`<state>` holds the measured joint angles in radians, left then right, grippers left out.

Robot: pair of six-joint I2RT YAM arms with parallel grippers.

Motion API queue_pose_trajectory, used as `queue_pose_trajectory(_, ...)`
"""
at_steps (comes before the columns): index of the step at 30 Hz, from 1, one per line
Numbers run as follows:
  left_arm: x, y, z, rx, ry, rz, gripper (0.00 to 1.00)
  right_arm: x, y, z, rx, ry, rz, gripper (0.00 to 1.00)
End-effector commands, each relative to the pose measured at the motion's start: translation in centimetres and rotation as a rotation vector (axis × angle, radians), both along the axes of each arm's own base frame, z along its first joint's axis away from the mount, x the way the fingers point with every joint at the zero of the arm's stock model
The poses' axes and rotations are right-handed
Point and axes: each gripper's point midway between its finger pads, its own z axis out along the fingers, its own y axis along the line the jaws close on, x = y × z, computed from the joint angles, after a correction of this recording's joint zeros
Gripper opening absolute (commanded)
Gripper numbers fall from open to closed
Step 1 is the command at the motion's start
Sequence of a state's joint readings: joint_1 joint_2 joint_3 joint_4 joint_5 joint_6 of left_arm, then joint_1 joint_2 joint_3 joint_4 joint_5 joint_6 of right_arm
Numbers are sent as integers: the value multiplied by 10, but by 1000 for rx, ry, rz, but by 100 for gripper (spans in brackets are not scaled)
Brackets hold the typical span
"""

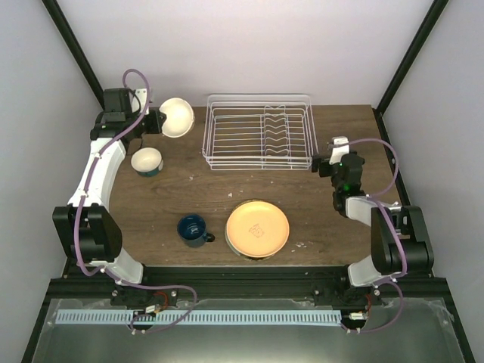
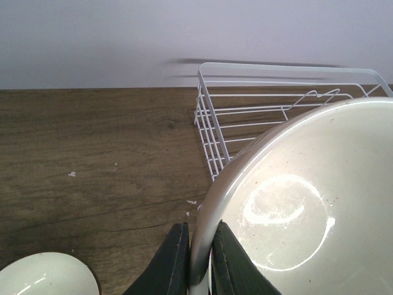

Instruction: Load the mixed dishes into the dish rack

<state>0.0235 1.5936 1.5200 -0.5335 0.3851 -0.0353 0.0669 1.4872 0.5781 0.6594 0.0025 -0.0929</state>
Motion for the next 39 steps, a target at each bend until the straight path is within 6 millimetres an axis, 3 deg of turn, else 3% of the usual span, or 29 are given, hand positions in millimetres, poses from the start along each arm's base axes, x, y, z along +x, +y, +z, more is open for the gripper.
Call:
queue_pose_trajectory(1,1,-4,38,-5,-119,-22,0,-9,-1,-4,34,-19,45,100)
queue_pose_trajectory(7,3,-6,46,-15,-148,-30,0,-29,0,-13,47,-92,84,100)
queue_pose_trajectory(13,4,-7,49,-28,-164,-36,0,-89,4,8,18,-354,115,100)
queue_pose_trajectory(15,5,-8,47,-32,-162,-38,0,-83,-4,6,41,-316,66,100)
queue_pose_trajectory(18,5,-9,44,-39,-158,-40,0,-55,-12,-7,71,-226,20,100)
queue_pose_trajectory(21,5,-8,42,-36,-155,-36,0,-52,-25,-11,104,-197,-20,100)
queue_pose_trajectory(39,1,-3,41,-11,-148,-21,0,-53,-23,-11,99,-198,-12,100)
